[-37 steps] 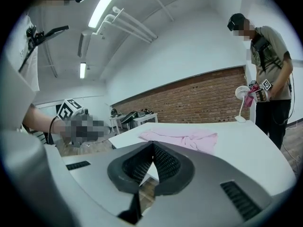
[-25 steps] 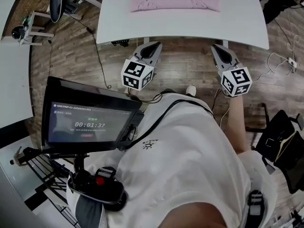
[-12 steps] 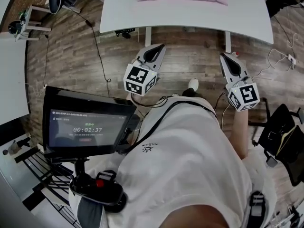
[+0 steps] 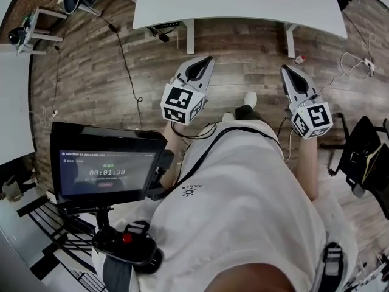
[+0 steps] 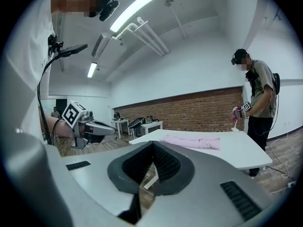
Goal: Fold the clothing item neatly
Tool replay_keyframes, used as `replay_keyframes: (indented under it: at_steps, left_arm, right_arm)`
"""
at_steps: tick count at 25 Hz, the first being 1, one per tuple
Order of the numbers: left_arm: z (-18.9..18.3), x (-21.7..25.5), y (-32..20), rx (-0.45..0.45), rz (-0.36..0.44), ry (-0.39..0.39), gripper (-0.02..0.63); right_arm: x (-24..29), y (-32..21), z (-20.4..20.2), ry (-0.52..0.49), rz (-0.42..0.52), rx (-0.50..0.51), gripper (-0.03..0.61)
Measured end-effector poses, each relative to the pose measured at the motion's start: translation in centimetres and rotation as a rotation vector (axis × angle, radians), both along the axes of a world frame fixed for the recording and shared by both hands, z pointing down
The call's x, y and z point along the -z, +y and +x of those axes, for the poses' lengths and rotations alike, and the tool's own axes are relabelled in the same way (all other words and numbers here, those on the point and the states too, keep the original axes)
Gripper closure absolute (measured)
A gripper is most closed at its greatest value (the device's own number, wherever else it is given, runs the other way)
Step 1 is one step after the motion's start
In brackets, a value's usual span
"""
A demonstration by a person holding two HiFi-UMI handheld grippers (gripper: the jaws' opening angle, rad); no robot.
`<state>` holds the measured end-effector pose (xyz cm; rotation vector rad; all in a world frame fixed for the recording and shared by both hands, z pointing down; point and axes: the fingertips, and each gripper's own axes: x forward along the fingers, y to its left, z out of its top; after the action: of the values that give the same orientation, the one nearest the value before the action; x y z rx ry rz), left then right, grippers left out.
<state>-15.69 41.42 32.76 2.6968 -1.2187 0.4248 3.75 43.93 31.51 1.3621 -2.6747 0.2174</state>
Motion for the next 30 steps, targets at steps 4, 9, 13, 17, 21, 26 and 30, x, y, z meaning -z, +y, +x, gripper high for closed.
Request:
replay_keyframes:
  at_steps: [4, 9, 13, 17, 21, 26, 30]
  left_arm:
    - [-0.6, -0.7, 1.2, 0.018, -0.027, 0.027, 0.612]
    - [-1.1, -1.0, 1.6, 0.027, -0.040, 0.048, 0.612]
    - [-1.4, -0.4, 1.2, 0.046, -0.029, 0.058, 0.612]
    - [-0.3, 0.8, 2.1, 0.076, -0.022, 0.057, 0.611]
    - [3.1, 2.0, 3.8, 0.077, -0.004, 0.040, 0.611]
    - [6.7, 1.8, 4.9, 0.093, 0.012, 0.034, 0.611]
    - [6.7, 1.7, 4.9, 0.105, 0.007, 0.019, 0.611]
  right_arm:
    - [0.3, 1.2, 0.8, -0.016, -0.014, -0.047, 0.574]
    - [1.3, 1.5, 2.7, -0.052, -0.010, -0.093, 0.574]
    - [2.5, 1.1, 3.6, -0.052, 0.014, -0.096, 0.574]
    - [3.5, 1.2, 4.4, -0.050, 0.016, -0.076, 0.574]
    - [3.8, 2.8, 6.4, -0.049, 0.002, -0.046, 0.574]
    - [2.6, 3.8, 9.7, -0.049, -0.003, -0.016, 0.574]
    - [2.5, 3.4, 10.2, -0.050, 0.004, -0.011, 0.574]
